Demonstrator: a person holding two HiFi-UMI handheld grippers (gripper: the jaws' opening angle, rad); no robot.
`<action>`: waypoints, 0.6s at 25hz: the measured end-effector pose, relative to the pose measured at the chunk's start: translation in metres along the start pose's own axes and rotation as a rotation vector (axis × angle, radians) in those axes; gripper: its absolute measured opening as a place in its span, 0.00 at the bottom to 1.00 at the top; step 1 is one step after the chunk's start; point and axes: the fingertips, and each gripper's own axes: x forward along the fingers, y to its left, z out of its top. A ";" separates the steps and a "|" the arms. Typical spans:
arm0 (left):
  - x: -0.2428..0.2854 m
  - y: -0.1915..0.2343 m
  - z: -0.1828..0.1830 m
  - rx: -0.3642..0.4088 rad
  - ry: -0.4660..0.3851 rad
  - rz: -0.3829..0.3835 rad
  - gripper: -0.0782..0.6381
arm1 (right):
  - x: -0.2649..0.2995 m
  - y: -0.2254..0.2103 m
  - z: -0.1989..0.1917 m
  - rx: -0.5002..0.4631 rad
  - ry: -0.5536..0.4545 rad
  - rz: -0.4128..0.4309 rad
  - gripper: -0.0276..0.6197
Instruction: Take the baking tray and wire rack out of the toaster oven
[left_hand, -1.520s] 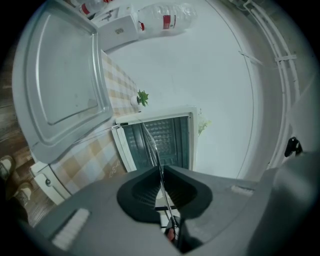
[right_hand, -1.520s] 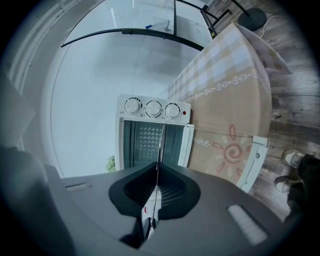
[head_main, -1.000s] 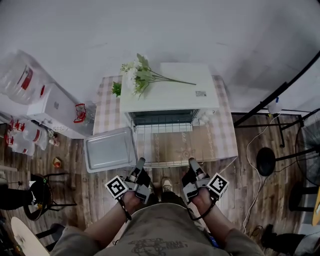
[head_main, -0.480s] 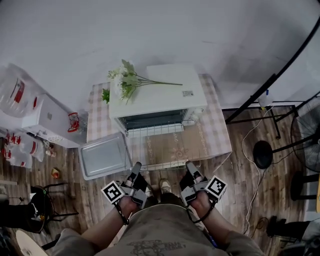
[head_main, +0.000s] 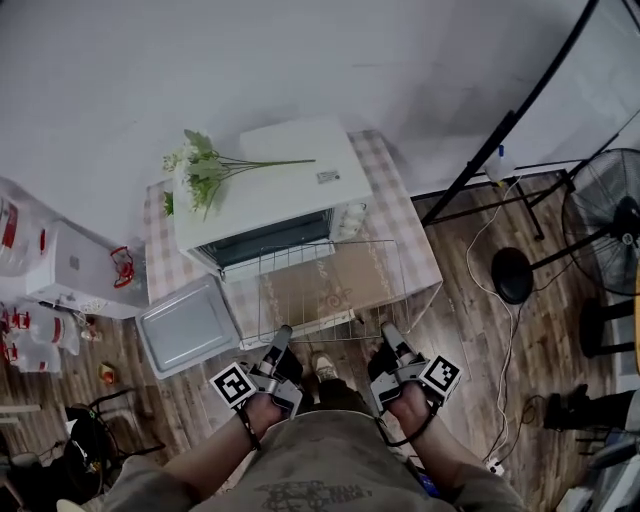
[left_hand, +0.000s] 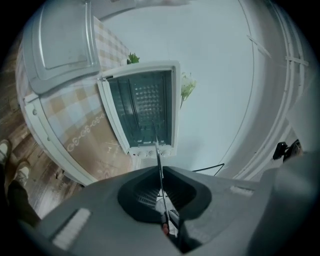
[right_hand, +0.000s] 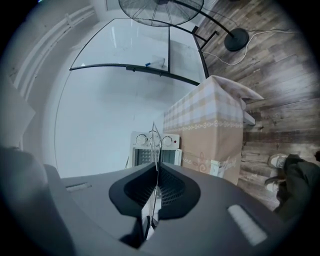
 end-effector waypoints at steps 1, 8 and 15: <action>0.007 0.000 -0.006 -0.002 0.021 -0.003 0.12 | -0.005 -0.002 0.007 0.005 -0.023 -0.002 0.08; 0.050 -0.001 -0.048 -0.021 0.148 -0.016 0.12 | -0.041 -0.011 0.051 0.017 -0.156 -0.008 0.08; 0.077 0.001 -0.085 -0.033 0.242 -0.020 0.12 | -0.071 -0.022 0.081 0.036 -0.261 -0.026 0.08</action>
